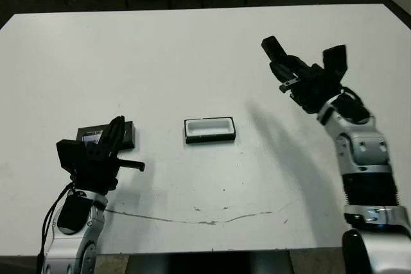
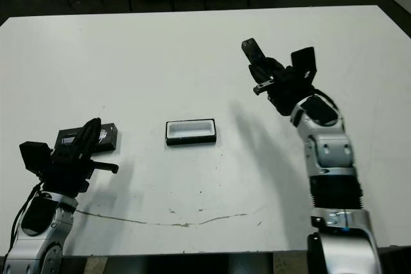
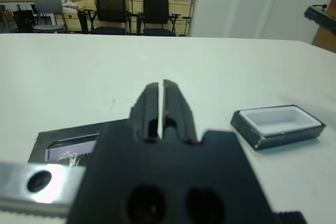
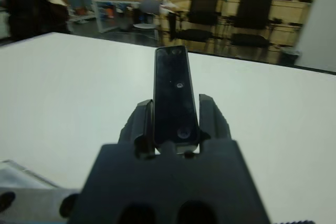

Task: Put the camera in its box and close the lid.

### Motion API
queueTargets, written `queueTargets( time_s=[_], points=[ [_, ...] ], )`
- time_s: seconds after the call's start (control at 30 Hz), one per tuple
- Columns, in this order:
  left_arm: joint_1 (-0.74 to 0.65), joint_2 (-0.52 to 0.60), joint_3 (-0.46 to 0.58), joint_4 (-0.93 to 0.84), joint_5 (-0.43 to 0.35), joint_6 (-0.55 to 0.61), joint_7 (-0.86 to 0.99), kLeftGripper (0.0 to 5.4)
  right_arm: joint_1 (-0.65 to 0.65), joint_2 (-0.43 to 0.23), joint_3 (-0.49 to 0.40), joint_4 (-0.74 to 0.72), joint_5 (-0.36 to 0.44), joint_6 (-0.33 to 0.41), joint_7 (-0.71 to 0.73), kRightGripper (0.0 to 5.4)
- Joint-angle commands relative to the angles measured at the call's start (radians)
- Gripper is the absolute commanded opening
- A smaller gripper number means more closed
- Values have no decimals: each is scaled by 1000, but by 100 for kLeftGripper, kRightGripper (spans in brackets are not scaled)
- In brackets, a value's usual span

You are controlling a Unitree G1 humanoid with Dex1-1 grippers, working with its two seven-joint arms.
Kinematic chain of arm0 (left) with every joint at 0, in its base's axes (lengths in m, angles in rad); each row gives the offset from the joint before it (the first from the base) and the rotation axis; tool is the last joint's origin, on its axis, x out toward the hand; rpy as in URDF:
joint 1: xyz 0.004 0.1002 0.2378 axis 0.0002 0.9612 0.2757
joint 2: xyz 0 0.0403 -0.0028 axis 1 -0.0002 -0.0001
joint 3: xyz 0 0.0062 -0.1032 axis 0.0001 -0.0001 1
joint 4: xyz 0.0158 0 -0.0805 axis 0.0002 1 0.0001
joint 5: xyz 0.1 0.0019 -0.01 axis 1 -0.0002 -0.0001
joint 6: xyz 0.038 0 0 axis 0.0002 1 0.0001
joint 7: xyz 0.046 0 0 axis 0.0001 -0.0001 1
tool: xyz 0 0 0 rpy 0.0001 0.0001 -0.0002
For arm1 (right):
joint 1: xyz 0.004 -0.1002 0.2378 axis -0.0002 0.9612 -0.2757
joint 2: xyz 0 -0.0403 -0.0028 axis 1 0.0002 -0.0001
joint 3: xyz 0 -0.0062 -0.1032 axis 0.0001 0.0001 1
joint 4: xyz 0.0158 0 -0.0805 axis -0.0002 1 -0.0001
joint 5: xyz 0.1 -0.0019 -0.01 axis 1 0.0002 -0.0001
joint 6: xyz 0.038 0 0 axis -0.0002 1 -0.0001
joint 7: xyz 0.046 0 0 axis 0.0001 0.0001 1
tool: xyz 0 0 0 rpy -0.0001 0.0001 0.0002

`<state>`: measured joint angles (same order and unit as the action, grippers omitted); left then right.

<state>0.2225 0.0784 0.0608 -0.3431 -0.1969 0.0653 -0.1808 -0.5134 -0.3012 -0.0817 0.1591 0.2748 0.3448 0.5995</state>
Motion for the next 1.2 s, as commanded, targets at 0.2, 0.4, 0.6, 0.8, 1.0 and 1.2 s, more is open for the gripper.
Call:
queueTargets(
  time_s=[0.2,0.4,0.6,0.8,1.0,1.2],
  points=[
    [10,8,3,4,1,18,7,0,-121,-108,87,126,21,-33,308,73],
    [17,10,5,-3,10,19,13,0,-246,-128,197,263,-33,-150,532,73],
    [23,6,6,-6,-1,21,11,0,-335,-127,323,291,-91,-150,703,73],
    [27,7,3,-4,7,10,14,0,-393,-105,411,302,-147,-121,772,73],
    [31,6,6,-4,3,16,14,0,-390,-82,447,319,-183,-151,780,73],
    [34,3,5,-1,-3,9,11,0,-394,-64,484,371,-219,-150,793,73]
  ],
)
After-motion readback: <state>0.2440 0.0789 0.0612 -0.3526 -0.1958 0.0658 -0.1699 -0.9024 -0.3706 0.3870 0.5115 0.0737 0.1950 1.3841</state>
